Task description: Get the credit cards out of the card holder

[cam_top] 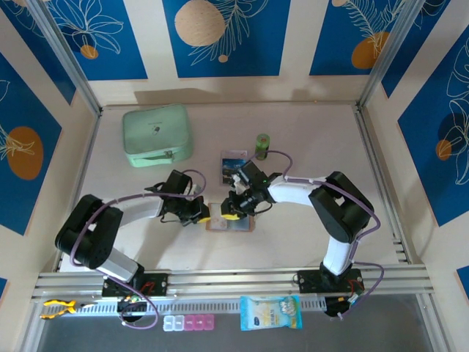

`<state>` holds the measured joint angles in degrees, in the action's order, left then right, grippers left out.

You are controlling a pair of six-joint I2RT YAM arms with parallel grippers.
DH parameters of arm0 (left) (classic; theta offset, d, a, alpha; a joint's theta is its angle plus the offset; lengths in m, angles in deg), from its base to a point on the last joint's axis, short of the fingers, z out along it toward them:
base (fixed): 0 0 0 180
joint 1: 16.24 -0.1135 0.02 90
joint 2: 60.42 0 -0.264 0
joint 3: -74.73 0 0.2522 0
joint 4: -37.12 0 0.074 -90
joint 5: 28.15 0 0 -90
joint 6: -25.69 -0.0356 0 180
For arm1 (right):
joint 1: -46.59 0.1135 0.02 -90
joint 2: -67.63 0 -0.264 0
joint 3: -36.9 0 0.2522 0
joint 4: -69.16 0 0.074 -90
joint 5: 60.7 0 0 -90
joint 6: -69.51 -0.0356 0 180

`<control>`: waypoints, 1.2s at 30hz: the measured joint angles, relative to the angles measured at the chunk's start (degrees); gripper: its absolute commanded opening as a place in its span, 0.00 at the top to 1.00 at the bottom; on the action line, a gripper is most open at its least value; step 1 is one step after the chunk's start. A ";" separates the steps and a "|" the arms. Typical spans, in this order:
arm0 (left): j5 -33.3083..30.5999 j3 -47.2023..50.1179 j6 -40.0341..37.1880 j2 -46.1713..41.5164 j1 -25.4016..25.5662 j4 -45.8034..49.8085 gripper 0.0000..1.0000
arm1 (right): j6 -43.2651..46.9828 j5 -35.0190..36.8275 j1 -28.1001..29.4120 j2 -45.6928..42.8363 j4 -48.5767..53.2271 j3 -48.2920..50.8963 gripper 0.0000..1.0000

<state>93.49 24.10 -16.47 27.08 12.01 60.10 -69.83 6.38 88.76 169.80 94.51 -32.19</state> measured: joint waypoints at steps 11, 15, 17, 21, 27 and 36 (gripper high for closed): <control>0.52 0.76 -0.17 1.60 0.00 -1.11 0.97 | -0.48 1.97 1.49 0.04 1.86 0.22 0.76; 0.52 0.79 -0.22 1.60 0.00 -1.11 0.97 | -0.48 2.19 1.55 0.11 2.34 0.22 0.76; 0.52 0.81 -0.22 1.60 0.00 -1.20 0.97 | -0.48 2.27 1.66 0.22 2.56 0.22 0.76; 0.52 0.81 -0.22 1.60 0.00 -1.22 0.98 | -0.48 2.62 1.75 0.70 2.80 0.22 0.76; 0.55 0.81 -0.22 1.60 0.00 -1.25 0.98 | -0.42 3.08 1.75 1.03 3.10 0.20 0.76; 0.55 0.81 -0.20 1.60 0.00 -1.25 0.98 | -0.24 3.02 1.75 1.20 2.91 0.20 0.77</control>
<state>94.04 24.91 -16.67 28.68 12.01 58.85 -70.07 9.40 90.51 171.00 97.42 -31.99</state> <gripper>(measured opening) 0.061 0.240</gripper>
